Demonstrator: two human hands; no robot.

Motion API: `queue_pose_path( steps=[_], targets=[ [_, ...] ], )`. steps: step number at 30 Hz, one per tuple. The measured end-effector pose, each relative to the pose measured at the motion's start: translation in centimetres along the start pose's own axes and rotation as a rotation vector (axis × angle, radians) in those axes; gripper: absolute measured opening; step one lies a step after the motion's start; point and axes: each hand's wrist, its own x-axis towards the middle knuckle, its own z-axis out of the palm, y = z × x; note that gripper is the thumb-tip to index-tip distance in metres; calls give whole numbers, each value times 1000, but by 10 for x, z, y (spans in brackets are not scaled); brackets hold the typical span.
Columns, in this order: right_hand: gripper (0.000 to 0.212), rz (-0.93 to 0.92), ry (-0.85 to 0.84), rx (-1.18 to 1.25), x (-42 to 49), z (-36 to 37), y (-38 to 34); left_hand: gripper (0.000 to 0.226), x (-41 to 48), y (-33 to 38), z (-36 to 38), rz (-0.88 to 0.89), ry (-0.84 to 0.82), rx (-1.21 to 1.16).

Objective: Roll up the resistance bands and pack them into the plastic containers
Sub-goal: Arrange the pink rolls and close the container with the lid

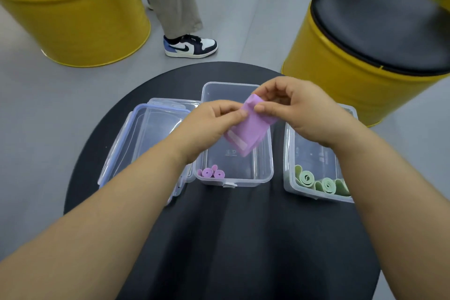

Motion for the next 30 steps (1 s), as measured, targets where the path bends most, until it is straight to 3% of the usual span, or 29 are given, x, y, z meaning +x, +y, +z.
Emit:
queue_pose_path(
  steps=[3, 6, 13, 16, 19, 22, 25, 28, 30],
  targets=[
    [13, 7, 8, 74, -12, -2, -6, 18, -9, 3, 4, 61, 69, 8],
    [10, 18, 7, 125, -26, -3, -18, 10, -24, 13, 9, 117, 27, -37],
    [7, 25, 107, 280, -62, -4, -60, 61, -59, 54, 17, 21, -93, -148],
    [6, 6, 131, 330, -75, -1, -74, 47, -74, 66, 17, -37, -88, -201],
    [10, 30, 118, 354, -85, 4, -80, 56, -84, 61, 16, -101, -77, -181],
    [15, 55, 116, 355, -92, 11, -80, 38, -93, 59, 14, -110, -84, -263],
    [31, 38, 56, 263, -100, 12, -75, 57, -95, 51, 12, -163, -88, -225],
    [69, 5, -90, 72, -111, 7, -72, 52, -96, 45, 9, -211, -60, -230],
    [75, -30, -144, -32, -115, 9, -69, 53, -95, 40, 9, -218, -46, -191]
  ],
)
